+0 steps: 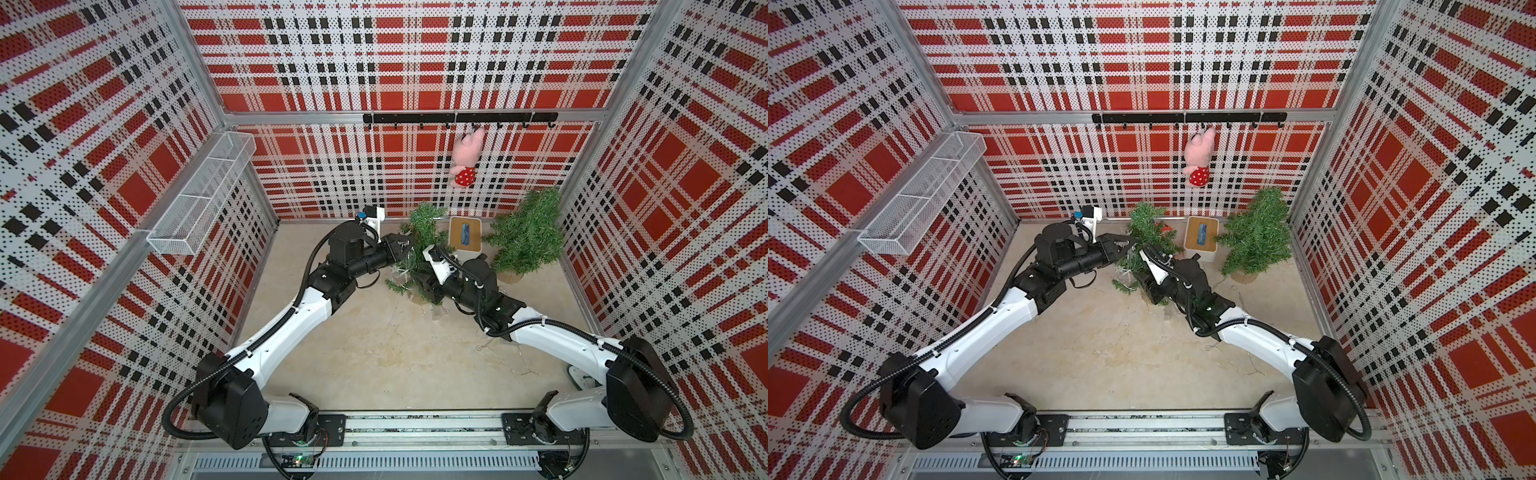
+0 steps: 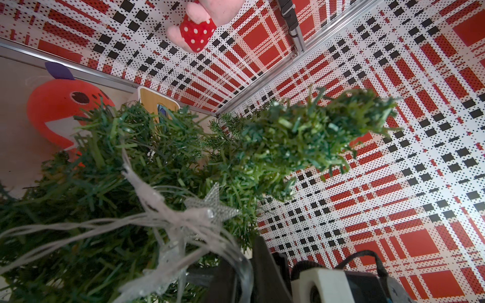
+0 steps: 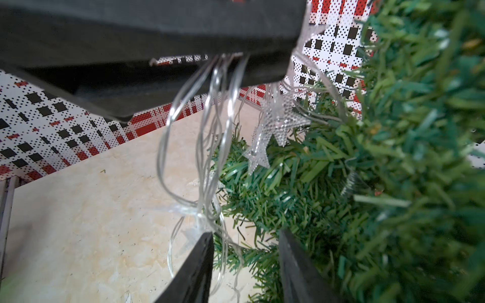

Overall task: Wrap string light around the christmas tree
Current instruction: Wrap the light string around the Christmas tree.

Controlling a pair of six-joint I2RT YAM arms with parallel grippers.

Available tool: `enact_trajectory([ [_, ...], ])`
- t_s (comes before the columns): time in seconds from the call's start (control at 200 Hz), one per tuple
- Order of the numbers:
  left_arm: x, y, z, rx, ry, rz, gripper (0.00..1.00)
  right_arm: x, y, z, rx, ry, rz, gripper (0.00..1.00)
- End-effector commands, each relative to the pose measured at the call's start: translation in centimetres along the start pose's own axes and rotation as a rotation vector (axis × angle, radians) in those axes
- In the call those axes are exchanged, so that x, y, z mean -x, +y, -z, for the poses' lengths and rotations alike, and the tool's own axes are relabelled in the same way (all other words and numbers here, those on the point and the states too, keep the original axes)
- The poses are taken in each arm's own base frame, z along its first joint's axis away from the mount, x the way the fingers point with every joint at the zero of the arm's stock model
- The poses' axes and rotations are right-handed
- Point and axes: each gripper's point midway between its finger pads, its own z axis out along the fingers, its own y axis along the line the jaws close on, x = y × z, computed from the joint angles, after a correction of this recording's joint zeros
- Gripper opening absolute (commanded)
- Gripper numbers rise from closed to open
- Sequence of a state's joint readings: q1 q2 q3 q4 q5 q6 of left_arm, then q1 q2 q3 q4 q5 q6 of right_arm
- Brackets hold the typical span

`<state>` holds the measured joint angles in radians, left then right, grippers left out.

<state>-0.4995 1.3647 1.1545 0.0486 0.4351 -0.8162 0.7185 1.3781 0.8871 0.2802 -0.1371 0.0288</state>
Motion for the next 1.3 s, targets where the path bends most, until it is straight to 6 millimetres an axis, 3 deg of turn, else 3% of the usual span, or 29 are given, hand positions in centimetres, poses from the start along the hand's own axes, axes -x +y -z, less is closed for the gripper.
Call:
enact_trajectory([
  [0.0,0.5,-1.2,-0.2,-0.022,-0.01,-0.028,0.16,0.5,0.5,0.6,0.02,-0.011,0.034,0.44],
  [0.361,0.1,-1.5,-0.4,-0.028,-0.003,-0.025,0.16,1.3,0.0,-1.7,0.009,-0.054,0.025,0.37],
  [0.526,0.1,-1.6,0.0,-0.023,-0.005,-0.028,0.17,2.4,0.4,-1.0,0.027,-0.105,-0.007,0.18],
  [0.646,0.3,-1.6,0.9,-0.018,-0.018,-0.033,0.24,3.7,1.4,0.5,0.058,-0.132,-0.029,0.04],
  [0.802,2.4,-1.5,3.7,-0.01,-0.09,-0.04,0.48,5.2,2.1,3.8,0.069,-0.147,-0.062,0.0],
  [0.947,4.1,-2.5,5.9,-0.025,-0.14,-0.073,0.56,6.2,2.5,7.4,0.067,-0.097,-0.054,0.0],
  [1.092,4.6,-2.3,6.7,-0.009,-0.145,-0.144,0.63,13.0,4.5,12.9,0.161,-0.218,-0.06,0.0],
  [1.298,4.7,-1.3,7.5,0.05,-0.176,-0.23,0.69,22.2,4.6,21.2,0.129,-0.419,0.009,0.0],
])
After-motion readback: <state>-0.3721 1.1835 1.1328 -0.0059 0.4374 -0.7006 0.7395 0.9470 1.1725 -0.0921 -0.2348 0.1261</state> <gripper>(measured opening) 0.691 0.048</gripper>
